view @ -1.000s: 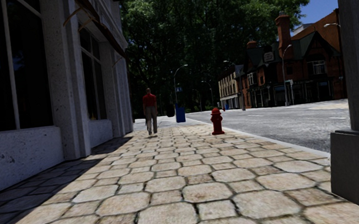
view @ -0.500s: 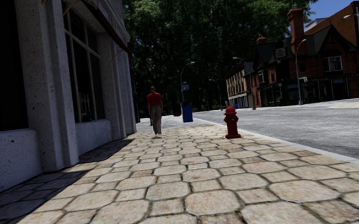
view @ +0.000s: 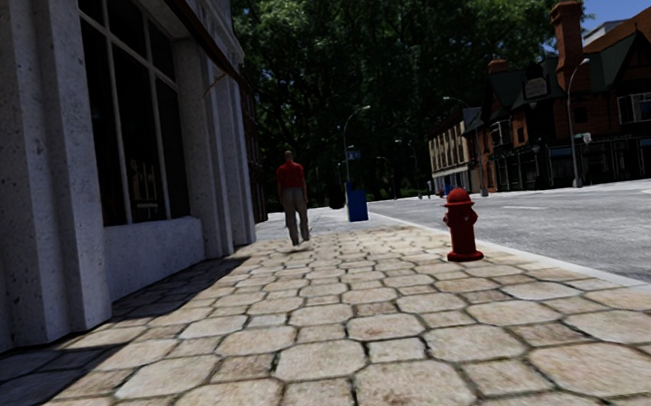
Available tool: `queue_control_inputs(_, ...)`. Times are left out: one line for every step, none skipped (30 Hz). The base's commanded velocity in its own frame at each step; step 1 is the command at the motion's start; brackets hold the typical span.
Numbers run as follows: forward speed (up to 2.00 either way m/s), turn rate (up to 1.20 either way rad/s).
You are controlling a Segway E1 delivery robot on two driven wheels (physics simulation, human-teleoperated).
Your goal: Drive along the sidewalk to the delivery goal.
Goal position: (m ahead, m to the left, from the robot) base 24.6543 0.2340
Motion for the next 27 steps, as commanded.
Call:
queue_control_inputs(2.00,0.16)
queue_control_inputs(2.00,0.20)
queue_control_inputs(2.00,0.26)
queue_control_inputs(2.00,0.28)
queue_control_inputs(2.00,0.28)
queue_control_inputs(2.00,0.28)
queue_control_inputs(2.00,0.28)
queue_control_inputs(2.00,0.28)
queue_control_inputs(2.00,0.28)
queue_control_inputs(2.00,0.28)
queue_control_inputs(2.00,0.28)
queue_control_inputs(2.00,0.28)
queue_control_inputs(2.00,0.28)
queue_control_inputs(2.00,0.28)
queue_control_inputs(2.00,0.28)
queue_control_inputs(2.00,0.28)
queue_control_inputs(2.00,0.28)
queue_control_inputs(2.00,0.28)
queue_control_inputs(2.00,0.27)
queue_control_inputs(2.00,0.25)
queue_control_inputs(2.00,0.25)
queue_control_inputs(2.00,0.24)
queue_control_inputs(2.00,0.24)
queue_control_inputs(2.00,0.21)
queue_control_inputs(2.00,0.14)
queue_control_inputs(2.00,0.04)
queue_control_inputs(2.00,0.00)
